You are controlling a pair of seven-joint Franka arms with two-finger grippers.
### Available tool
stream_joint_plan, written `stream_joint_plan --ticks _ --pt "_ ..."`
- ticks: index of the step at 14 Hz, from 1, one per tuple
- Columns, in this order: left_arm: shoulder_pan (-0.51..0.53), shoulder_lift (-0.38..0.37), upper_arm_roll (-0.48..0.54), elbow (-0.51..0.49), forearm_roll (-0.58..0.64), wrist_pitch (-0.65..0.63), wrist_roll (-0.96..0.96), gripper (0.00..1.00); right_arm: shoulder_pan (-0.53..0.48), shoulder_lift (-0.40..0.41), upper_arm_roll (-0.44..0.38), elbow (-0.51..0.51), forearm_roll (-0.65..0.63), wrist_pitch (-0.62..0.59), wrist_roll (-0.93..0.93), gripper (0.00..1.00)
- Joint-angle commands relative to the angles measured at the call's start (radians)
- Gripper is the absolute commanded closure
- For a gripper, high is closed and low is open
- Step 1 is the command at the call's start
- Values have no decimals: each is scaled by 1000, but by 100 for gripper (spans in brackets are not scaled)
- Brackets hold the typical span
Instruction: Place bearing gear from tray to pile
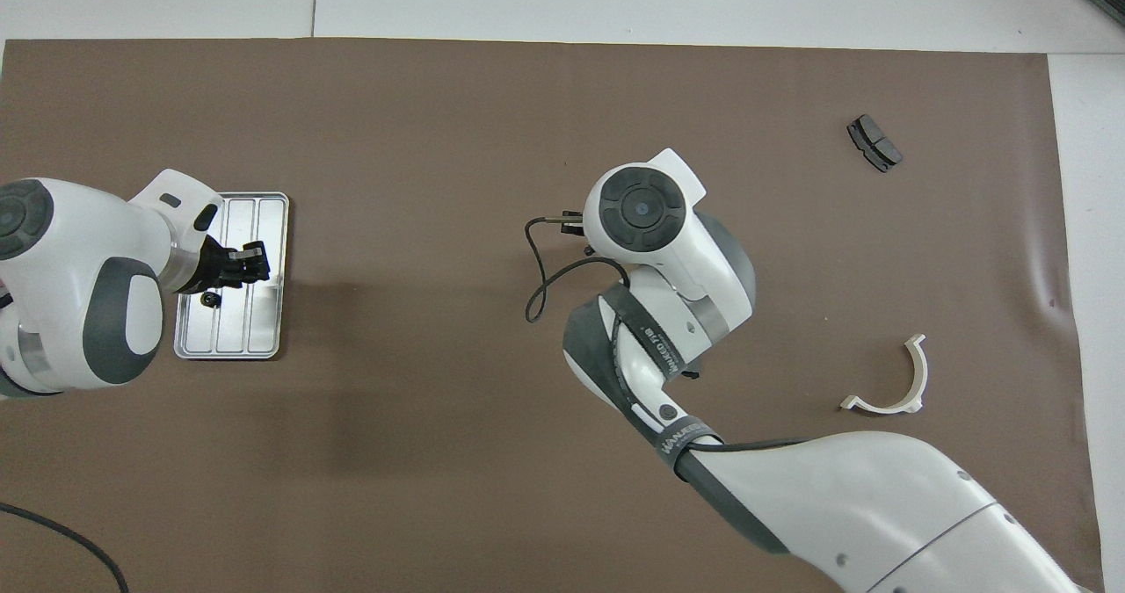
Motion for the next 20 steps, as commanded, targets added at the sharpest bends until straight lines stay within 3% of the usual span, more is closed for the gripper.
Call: stream_joint_plan --ticks 1,6,9,10,14,15,16,17,18,19,20 --pt "-117 45 3 114 12 -67 -185 98 -104 -113 18 -138 -4 9 -142 100" --pt "-404 71 6 174 14 -71 -473 98 -247 -181 20 -259 28 7 -380 100" --pt "-545 255 8 363 11 -108 -623 98 -331 -208 18 -334 59 4 -552 100" --pt "-556 283 8 391 12 -101 -646 98 -354 -221 20 -361 61 4 -583 100" --pt "-613 294 6 349 14 -70 -648 97 -432 -251 20 -421 114 -29 -777 98" --pt "-621 289 5 318 14 -29 -648 93 -452 -256 20 -435 124 -41 -825 97" --pt "-624 286 1 294 14 13 -646 79 -468 -265 18 -452 125 -40 -856 95" --pt "-633 283 1 287 14 22 -645 60 -484 -268 18 -466 125 -37 -879 94" --pt "-636 283 3 289 14 18 -645 38 -495 -271 20 -474 127 -37 -902 94" --pt "-636 283 4 296 15 16 -643 11 -503 -276 18 -483 127 -34 -914 90" --pt "-636 284 6 300 15 16 -640 0 -505 -277 18 -500 127 -26 -916 89"
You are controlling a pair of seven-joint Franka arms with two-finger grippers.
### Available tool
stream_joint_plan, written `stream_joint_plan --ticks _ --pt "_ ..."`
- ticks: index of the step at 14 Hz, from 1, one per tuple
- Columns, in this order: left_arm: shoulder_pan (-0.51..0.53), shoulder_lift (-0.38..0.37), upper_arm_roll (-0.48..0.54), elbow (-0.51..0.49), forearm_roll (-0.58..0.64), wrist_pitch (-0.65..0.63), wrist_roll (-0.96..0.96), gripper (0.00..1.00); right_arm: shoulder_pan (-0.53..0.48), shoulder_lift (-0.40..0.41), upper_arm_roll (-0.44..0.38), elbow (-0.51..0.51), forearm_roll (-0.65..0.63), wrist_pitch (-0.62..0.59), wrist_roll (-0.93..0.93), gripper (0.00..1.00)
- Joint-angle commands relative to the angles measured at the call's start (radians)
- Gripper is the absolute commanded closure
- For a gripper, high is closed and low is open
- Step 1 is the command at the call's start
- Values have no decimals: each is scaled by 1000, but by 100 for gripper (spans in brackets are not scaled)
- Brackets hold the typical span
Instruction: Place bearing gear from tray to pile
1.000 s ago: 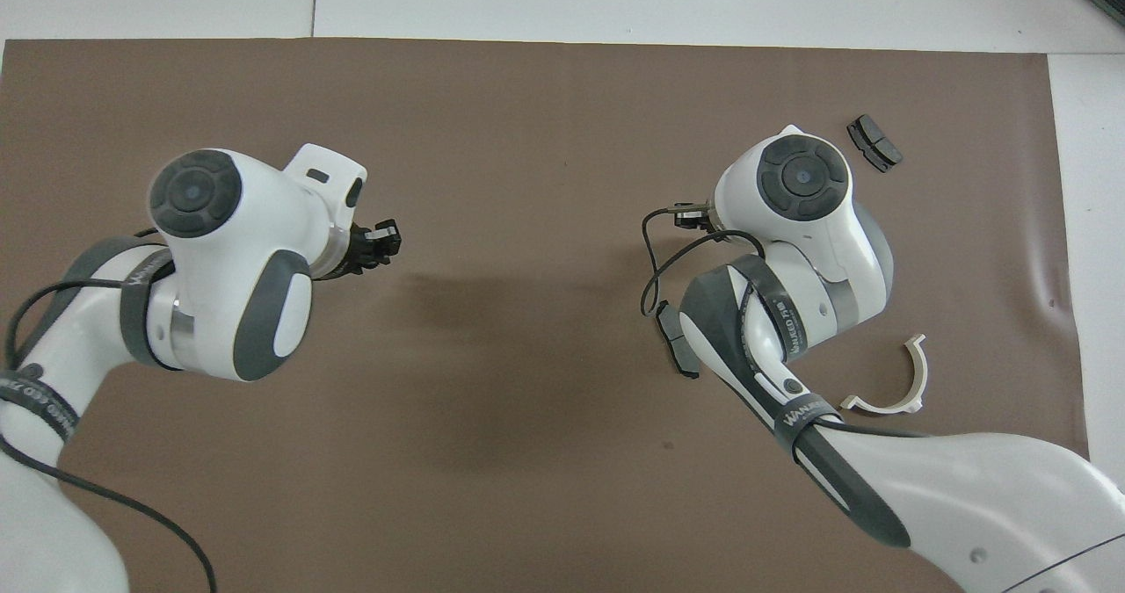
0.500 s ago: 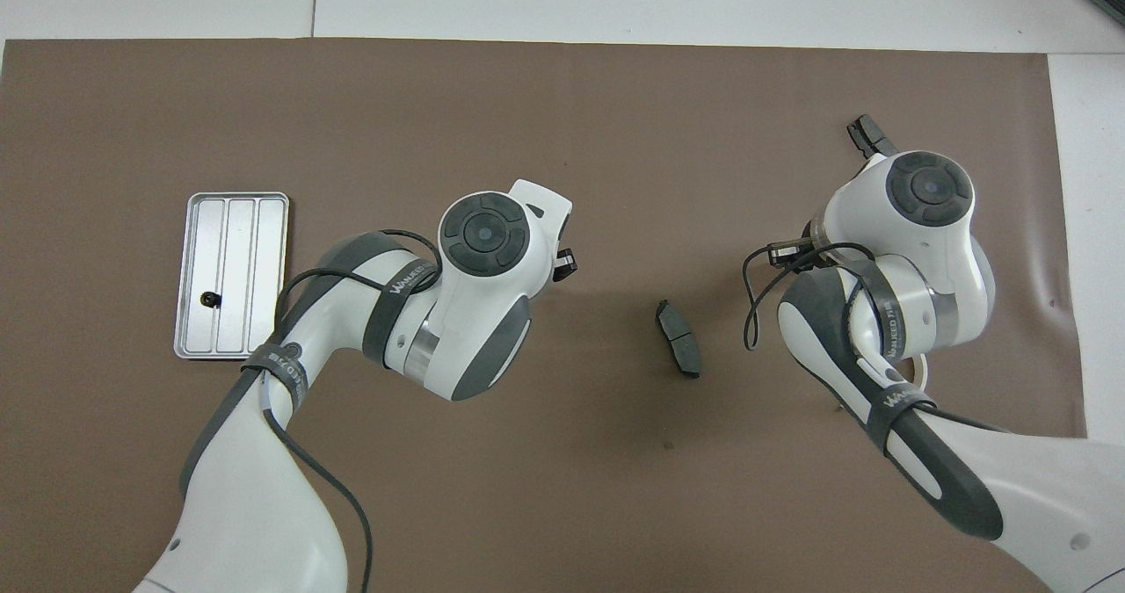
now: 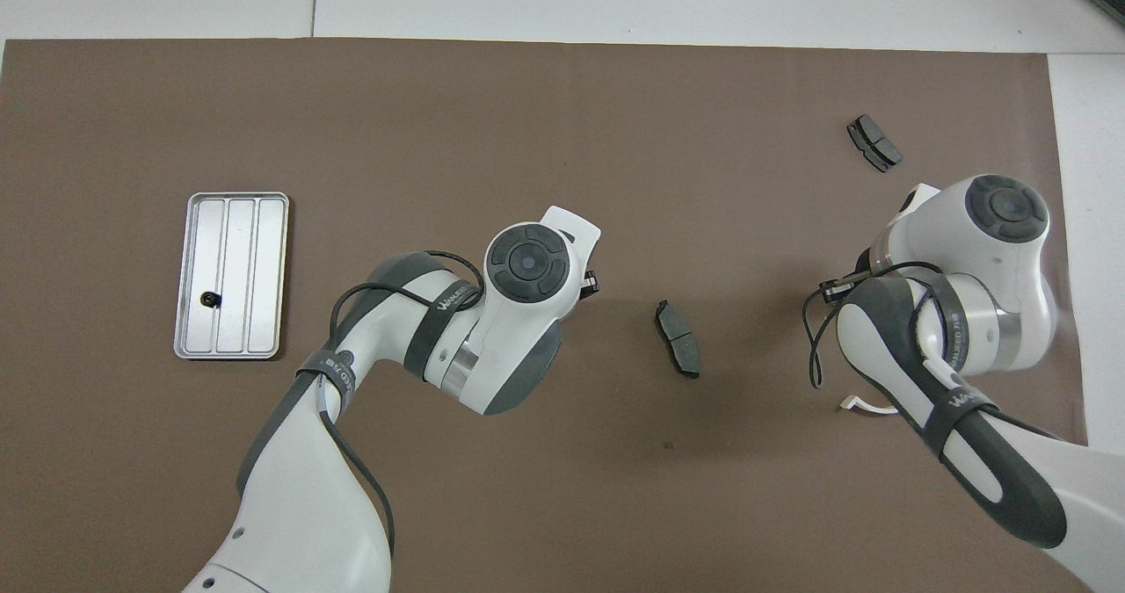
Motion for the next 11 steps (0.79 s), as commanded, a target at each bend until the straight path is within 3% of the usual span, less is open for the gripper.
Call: stream_joint_plan --ticks 1,3,5,6,8,11 --pt "-10 -19 21 -13 15 18 -5 0 -22 -40 16 -57 22 18 -37 83" --pt "25 -32 49 -11 15 15 3 0 -19 -39 16 -51 25 18 -31 33" --pt "109 -88 79 -20 14 -21 82 0 -10 -39 18 -30 38 22 -30 11" --pt "190 -113 78 -22 14 -61 156 0 -5 -39 24 -10 54 20 -19 6" --pt "327 -157 78 -22 12 -148 352 0 55 -42 30 24 76 20 68 5" --pt "497 -177 78 -28 12 -206 610 0 217 -17 30 102 76 41 359 0"
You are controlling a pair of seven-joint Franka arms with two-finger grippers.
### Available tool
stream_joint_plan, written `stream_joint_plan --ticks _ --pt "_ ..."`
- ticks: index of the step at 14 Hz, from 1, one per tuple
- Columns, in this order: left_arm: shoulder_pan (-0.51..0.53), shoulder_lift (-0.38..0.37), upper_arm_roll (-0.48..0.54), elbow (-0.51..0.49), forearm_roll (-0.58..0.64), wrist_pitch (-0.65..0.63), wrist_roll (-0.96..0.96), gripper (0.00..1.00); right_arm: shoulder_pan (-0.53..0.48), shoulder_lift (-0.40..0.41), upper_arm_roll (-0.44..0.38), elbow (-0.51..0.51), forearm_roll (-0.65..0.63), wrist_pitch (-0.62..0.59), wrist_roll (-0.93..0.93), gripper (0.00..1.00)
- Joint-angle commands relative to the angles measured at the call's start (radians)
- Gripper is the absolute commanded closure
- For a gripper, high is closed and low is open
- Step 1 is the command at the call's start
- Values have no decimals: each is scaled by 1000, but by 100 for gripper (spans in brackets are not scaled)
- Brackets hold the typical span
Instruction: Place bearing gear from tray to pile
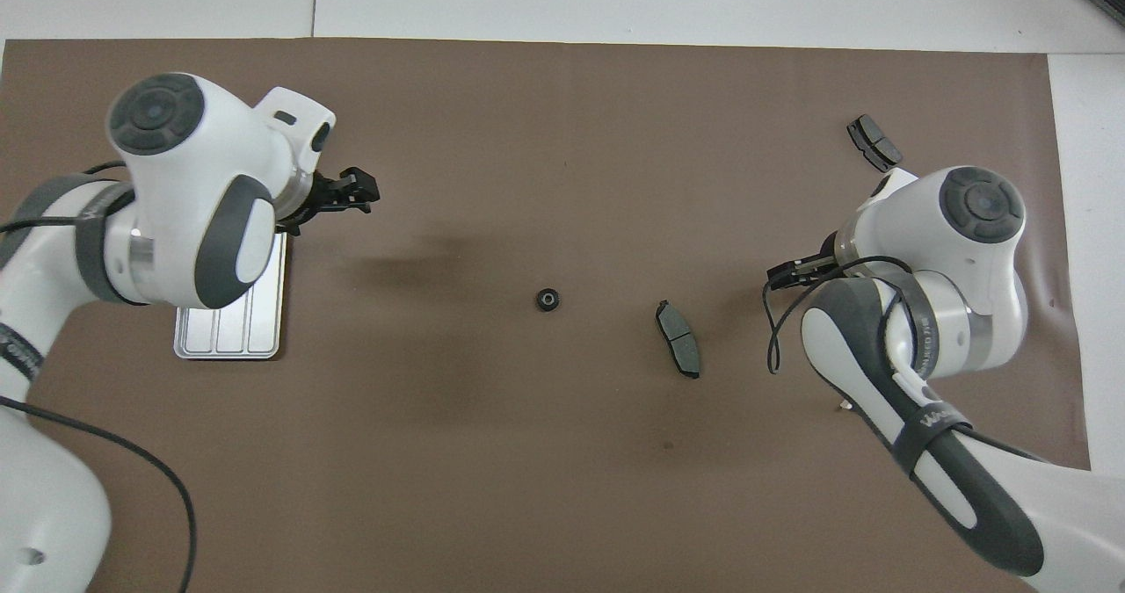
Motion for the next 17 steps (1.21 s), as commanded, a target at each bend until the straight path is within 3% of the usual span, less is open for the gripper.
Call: stream_joint_plan --ticks 1,4,8,12,17 --pt "123 -33 -17 -52 11 -21 183 0 144 32 2 70 17 21 244 0" --pt "228 -69 -15 -143 10 6 380 0 256 99 2 165 13 21 408 0" --pt "254 -130 -15 -334 10 175 400 1 379 233 0 308 -19 22 579 0" --pt "266 -155 -15 -414 10 241 400 20 448 329 0 388 -36 24 658 0" --pt "271 -165 -15 -450 10 246 400 37 482 340 0 376 -71 44 707 1"
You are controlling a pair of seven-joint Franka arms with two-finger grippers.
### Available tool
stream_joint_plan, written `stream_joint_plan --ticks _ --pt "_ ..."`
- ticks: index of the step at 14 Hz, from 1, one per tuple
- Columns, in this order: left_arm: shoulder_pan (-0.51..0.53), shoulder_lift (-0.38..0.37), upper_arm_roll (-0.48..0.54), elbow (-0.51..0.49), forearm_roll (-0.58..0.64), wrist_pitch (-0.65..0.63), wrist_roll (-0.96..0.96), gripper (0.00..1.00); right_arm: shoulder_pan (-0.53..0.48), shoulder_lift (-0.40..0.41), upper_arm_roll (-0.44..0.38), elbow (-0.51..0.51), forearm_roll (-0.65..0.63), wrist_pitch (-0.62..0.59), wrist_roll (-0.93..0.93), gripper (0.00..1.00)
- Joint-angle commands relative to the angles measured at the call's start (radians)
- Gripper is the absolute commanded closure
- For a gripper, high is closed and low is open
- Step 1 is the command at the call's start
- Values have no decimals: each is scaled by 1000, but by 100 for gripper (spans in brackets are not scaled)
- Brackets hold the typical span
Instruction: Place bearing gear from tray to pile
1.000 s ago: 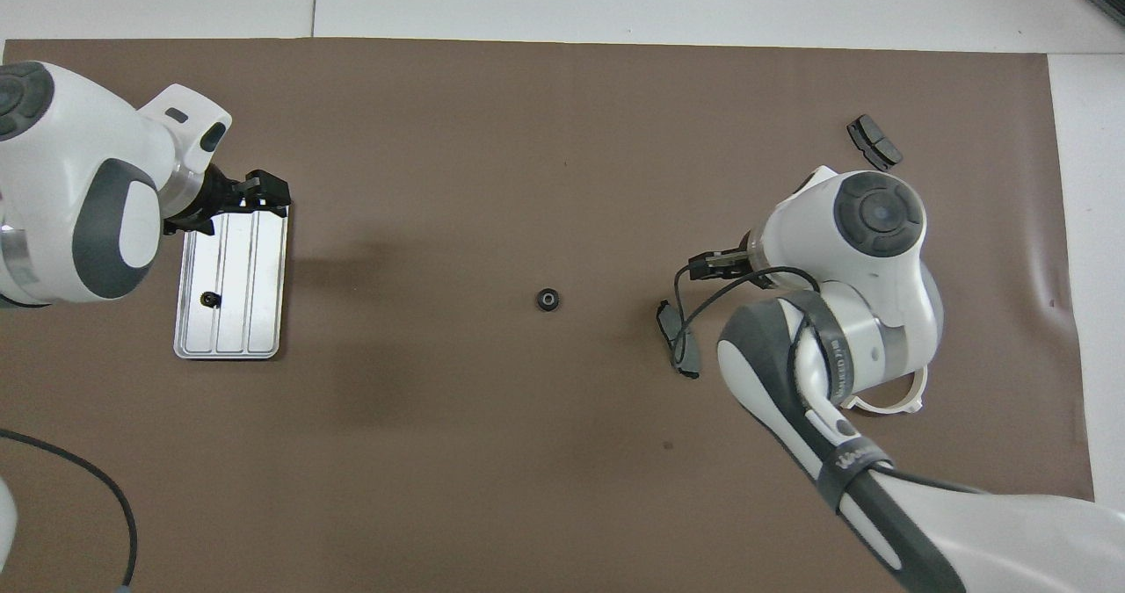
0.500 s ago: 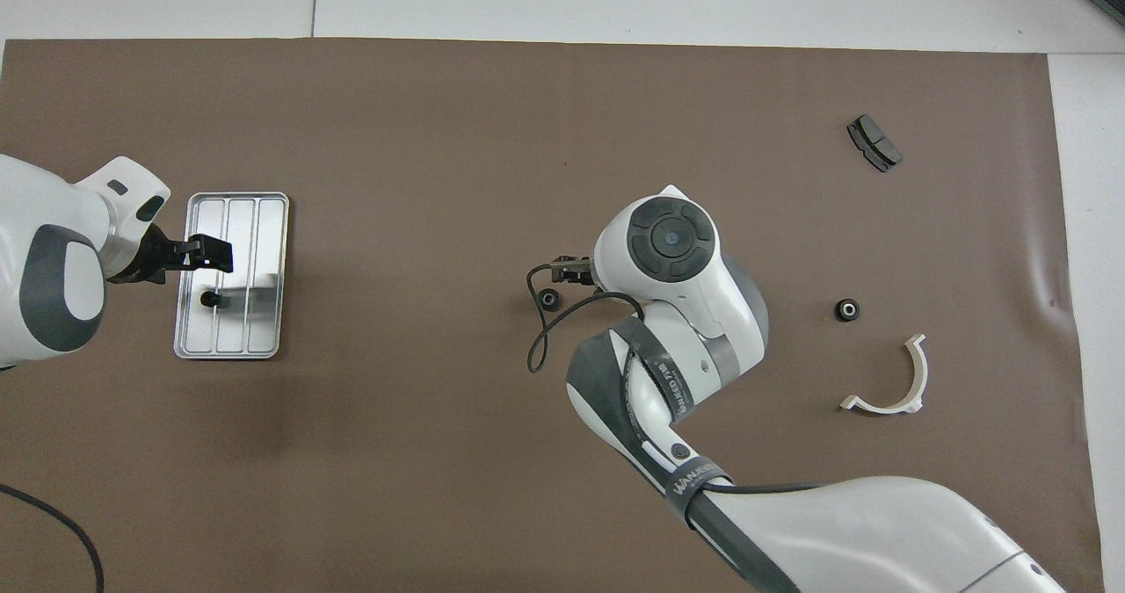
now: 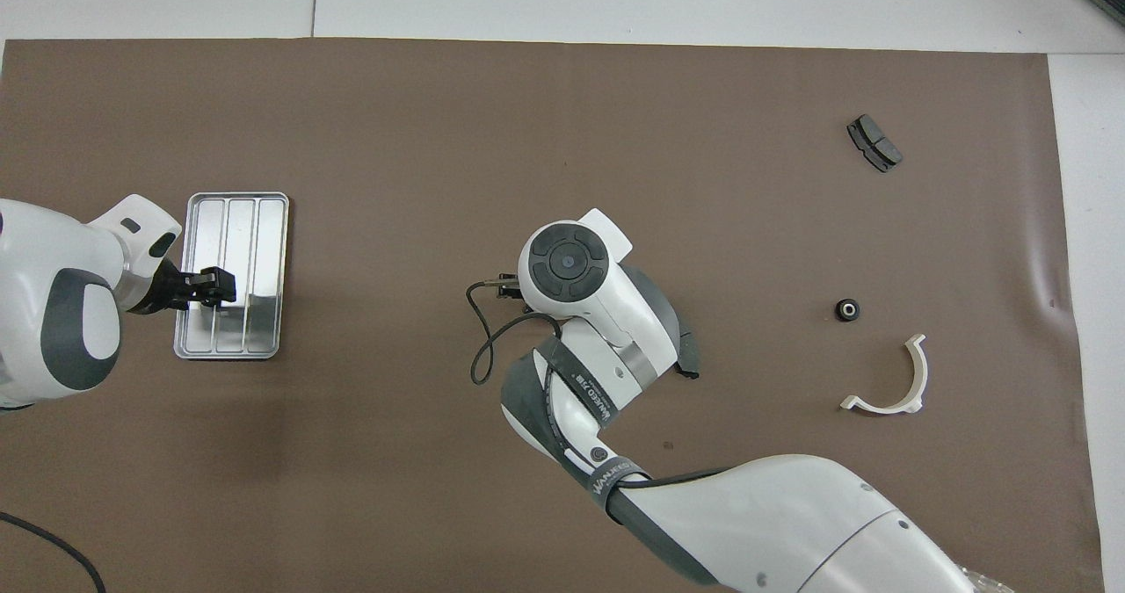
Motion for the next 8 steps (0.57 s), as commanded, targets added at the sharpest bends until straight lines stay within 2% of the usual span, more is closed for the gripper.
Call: stream_joint_plan --ticks 1,3,8 --pt "25 -40 -8 -56 10 29 6 39 4 8 -3 9 -26 17 26 5" --pt "25 -40 -8 -67 10 52 6 42 4 8 -3 4 -36 28 26 18" --pt "25 -34 -8 -90 10 97 3 48 13 7 -3 -27 -46 52 26 30"
